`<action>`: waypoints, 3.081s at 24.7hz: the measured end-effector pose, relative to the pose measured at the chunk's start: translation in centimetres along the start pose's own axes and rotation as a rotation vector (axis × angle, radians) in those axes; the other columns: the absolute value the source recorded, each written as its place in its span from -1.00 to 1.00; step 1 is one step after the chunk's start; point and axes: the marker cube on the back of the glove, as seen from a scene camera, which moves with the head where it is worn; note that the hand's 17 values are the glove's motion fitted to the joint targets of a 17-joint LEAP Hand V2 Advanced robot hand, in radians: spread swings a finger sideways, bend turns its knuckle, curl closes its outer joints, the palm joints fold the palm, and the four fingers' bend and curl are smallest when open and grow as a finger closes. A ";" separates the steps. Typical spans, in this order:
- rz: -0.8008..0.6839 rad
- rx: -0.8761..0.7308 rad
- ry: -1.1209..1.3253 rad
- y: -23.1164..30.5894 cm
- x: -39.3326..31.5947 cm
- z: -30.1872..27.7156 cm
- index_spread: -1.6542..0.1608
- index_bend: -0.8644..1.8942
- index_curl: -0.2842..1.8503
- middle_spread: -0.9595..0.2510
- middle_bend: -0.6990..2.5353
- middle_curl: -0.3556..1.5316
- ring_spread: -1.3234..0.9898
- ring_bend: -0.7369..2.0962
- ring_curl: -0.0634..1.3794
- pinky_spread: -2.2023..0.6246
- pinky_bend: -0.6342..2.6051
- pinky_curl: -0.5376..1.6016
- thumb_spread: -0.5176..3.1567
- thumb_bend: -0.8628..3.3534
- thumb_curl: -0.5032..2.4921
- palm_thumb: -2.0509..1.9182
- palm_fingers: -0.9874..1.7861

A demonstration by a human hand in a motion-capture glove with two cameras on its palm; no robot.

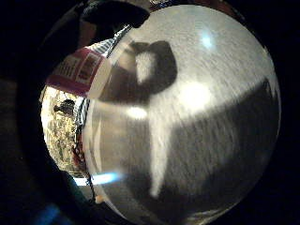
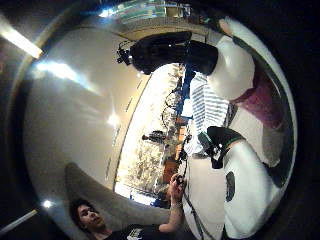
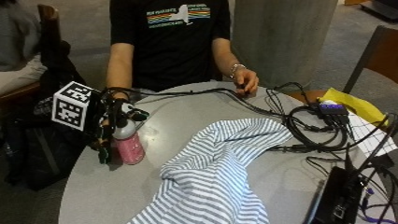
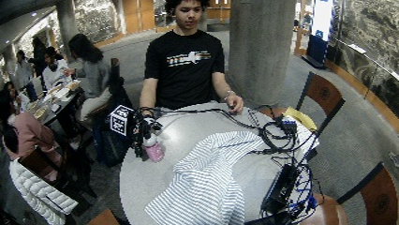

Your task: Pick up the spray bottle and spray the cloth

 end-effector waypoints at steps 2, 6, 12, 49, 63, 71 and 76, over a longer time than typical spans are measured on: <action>0.007 -0.008 0.004 -0.7 0.1 0.4 0.45 -0.33 -0.55 0.73 -0.42 -0.17 0.25 -0.24 -0.42 0.77 -0.27 -0.14 -0.22 -0.61 -0.36 0.50 -0.06; 0.017 0.000 0.006 -2.3 0.2 0.9 0.44 -0.34 -0.58 0.74 -0.42 -0.18 0.25 -0.22 -0.42 0.78 -0.25 -0.14 -0.23 -0.61 -0.37 0.48 -0.10; 0.033 0.001 -0.001 -4.6 0.1 1.8 0.41 -0.37 -0.62 0.76 -0.41 -0.18 0.26 -0.19 -0.42 0.78 -0.22 -0.13 -0.25 -0.61 -0.38 0.46 -0.15; 0.039 -0.249 -0.153 -4.8 -5.1 6.1 0.61 -0.26 -0.46 0.52 -0.30 -0.11 0.09 -0.06 -0.32 0.51 -0.32 -0.16 -0.54 -0.60 -0.26 0.59 0.53; 0.223 -0.454 -0.076 -4.6 -8.0 6.9 0.65 -0.28 -0.44 0.51 -0.30 -0.07 0.08 -0.04 -0.27 0.45 -0.28 -0.11 -0.59 -0.61 -0.23 0.57 0.56; 0.272 -0.516 -0.049 -4.5 -8.6 6.9 0.66 -0.29 -0.44 0.51 -0.30 -0.06 0.08 -0.04 -0.26 0.44 -0.27 -0.10 -0.59 -0.61 -0.21 0.56 0.55; 0.295 -0.531 -0.050 -4.4 -8.8 7.1 0.66 -0.29 -0.43 0.51 -0.30 -0.06 0.07 -0.05 -0.25 0.44 -0.27 -0.10 -0.59 -0.61 -0.20 0.56 0.54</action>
